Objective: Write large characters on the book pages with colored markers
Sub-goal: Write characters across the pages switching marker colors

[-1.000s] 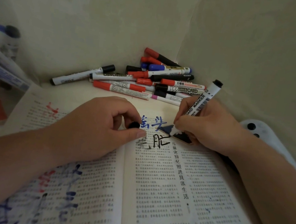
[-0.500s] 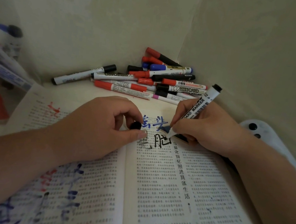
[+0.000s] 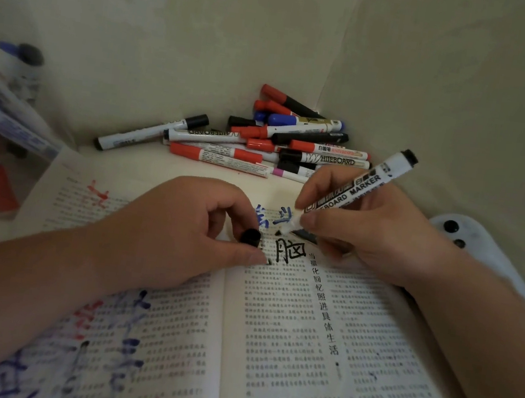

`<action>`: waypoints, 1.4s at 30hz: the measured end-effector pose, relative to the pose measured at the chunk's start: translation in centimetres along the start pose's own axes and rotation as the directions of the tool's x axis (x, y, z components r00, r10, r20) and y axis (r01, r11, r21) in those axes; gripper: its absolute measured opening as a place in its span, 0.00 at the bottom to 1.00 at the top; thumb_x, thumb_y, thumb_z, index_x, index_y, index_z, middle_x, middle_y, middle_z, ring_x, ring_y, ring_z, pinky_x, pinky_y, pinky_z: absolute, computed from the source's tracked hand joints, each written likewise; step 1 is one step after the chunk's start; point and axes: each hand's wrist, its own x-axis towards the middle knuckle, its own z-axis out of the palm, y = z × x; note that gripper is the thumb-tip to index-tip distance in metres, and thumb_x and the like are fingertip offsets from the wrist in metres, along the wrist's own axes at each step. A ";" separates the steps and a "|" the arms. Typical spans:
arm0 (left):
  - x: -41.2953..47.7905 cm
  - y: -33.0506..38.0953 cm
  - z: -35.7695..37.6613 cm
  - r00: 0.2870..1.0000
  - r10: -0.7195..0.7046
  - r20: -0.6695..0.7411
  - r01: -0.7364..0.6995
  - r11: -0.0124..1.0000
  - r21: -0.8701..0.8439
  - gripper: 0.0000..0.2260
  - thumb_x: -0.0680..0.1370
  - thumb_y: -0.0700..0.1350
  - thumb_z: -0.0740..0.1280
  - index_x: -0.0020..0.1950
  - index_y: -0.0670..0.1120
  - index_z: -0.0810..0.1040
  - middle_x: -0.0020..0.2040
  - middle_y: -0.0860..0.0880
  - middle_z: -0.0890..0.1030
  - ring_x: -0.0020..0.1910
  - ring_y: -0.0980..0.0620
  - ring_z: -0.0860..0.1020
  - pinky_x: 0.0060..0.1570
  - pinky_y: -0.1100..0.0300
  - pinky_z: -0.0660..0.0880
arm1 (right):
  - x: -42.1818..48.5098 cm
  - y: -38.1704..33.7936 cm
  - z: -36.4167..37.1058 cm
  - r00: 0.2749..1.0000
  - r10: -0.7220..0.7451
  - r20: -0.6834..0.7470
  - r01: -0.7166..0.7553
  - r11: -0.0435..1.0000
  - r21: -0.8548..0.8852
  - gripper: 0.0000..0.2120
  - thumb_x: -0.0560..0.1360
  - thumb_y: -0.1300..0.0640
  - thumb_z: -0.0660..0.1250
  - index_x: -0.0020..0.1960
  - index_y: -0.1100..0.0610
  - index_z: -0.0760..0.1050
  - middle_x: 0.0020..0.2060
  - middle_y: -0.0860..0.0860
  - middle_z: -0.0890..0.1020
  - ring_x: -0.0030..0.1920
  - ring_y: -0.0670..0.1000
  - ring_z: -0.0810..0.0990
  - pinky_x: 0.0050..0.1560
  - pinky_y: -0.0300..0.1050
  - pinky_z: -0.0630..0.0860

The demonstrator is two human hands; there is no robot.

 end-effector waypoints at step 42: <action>0.0 0.2 0.1 0.982 0.156 0.107 -0.163 0.984 0.065 0.04 0.73 0.59 0.72 0.41 0.62 0.80 0.39 0.61 0.78 0.37 0.61 0.75 0.37 0.69 0.68 | -0.3 -0.1 4.8 0.763 -0.596 -0.250 0.519 0.795 -0.314 0.18 0.77 0.63 0.71 0.63 0.50 0.73 0.42 0.62 0.80 0.40 0.63 0.80 0.38 0.59 0.79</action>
